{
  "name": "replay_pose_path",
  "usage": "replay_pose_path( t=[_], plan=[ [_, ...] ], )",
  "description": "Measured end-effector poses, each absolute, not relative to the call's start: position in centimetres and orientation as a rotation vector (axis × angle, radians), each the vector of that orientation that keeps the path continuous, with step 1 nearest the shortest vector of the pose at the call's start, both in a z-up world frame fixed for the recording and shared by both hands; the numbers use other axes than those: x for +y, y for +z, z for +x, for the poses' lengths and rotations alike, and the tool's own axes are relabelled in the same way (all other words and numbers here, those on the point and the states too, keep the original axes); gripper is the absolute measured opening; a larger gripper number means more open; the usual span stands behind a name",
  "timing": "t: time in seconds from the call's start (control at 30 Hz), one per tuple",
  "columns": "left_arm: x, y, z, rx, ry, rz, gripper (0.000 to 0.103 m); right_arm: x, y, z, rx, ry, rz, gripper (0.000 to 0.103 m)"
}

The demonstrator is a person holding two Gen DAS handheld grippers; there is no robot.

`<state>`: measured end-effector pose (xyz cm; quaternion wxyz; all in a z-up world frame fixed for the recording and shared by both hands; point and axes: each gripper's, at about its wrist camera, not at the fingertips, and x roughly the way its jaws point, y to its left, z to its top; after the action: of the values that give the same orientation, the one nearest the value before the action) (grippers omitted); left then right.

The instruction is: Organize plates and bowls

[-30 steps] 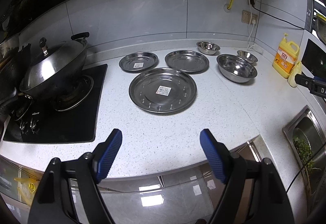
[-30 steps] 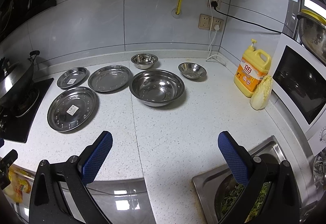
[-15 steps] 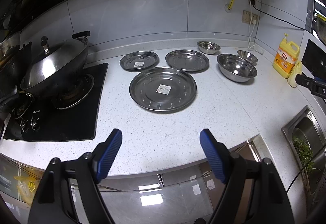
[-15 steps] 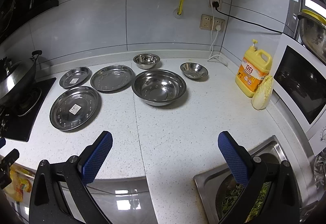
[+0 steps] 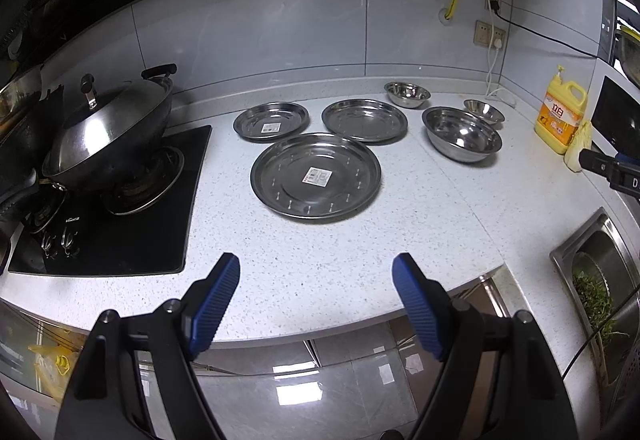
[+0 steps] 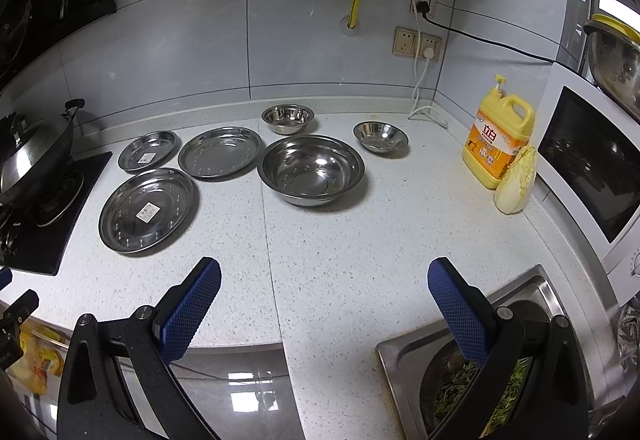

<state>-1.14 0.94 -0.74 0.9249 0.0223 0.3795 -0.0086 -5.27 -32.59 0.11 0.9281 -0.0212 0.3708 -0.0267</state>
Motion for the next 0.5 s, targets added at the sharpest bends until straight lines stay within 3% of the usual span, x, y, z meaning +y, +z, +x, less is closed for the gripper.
replay_pose_path(
  t=[0.5],
  plan=[
    [0.11,-0.43,-1.81,0.774,-0.016,0.053,0.078,-33.11,0.32,-5.52,0.755,-0.041,-0.034,0.102]
  ],
)
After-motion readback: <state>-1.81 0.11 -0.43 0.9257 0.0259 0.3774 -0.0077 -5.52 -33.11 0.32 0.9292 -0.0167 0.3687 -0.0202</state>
